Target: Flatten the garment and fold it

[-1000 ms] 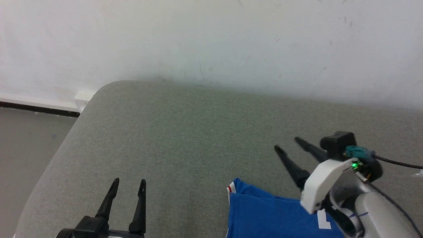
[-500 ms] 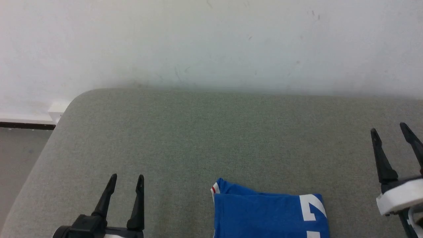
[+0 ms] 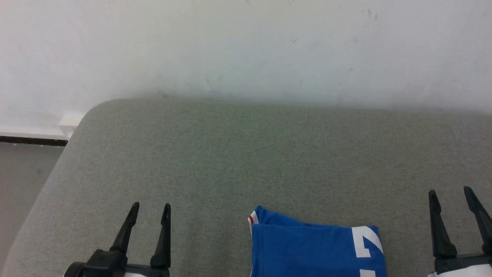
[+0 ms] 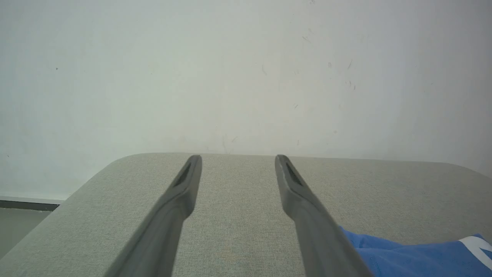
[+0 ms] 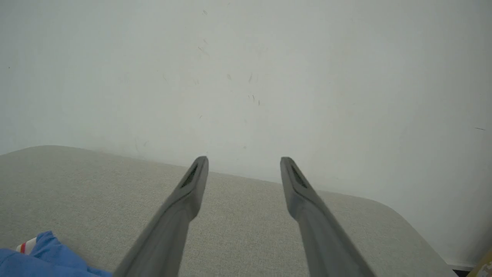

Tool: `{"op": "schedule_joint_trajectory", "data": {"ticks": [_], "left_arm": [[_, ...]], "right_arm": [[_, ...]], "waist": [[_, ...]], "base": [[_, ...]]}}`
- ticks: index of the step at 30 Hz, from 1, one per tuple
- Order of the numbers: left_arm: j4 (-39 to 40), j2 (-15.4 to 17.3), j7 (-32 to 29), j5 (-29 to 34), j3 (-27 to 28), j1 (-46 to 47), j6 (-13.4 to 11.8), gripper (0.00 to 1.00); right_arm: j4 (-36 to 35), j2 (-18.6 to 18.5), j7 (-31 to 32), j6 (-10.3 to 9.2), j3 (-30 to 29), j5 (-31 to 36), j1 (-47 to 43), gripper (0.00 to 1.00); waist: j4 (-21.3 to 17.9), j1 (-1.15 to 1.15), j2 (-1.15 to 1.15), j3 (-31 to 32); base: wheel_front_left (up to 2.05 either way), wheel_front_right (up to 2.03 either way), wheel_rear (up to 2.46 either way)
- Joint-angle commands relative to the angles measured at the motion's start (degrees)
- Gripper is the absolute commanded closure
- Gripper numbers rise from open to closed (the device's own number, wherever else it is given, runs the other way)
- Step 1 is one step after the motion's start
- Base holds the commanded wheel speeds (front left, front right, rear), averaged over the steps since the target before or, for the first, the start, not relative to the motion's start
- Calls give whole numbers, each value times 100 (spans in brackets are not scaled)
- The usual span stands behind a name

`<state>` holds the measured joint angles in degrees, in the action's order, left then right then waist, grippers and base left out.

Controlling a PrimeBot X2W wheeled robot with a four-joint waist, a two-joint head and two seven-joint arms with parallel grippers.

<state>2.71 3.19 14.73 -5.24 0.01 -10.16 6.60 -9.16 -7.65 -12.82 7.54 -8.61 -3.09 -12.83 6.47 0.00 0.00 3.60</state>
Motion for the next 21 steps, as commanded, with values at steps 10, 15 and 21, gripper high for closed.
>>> {"op": "schedule_joint_trajectory", "data": {"ticks": [10, 15, 21], "left_arm": [[14, -26, 27, 58, -66, 125, 58, 0], [-34, -28, 27, 38, -145, 209, 62, 0], [-59, -29, 27, 8, -206, 321, 58, 0]], "right_arm": [[33, -177, 577, -5, 239, -379, -131, 0], [14, -514, 1841, -5, 460, -1266, -134, 0], [80, -739, 3453, -5, 618, -2428, -256, 0]], "waist": [[119, 0, 0, -105], [261, 0, 0, -258], [436, 0, 0, -472]], "base": [[0, 0, 0], [0, 0, 0], [0, 0, 0]]}}
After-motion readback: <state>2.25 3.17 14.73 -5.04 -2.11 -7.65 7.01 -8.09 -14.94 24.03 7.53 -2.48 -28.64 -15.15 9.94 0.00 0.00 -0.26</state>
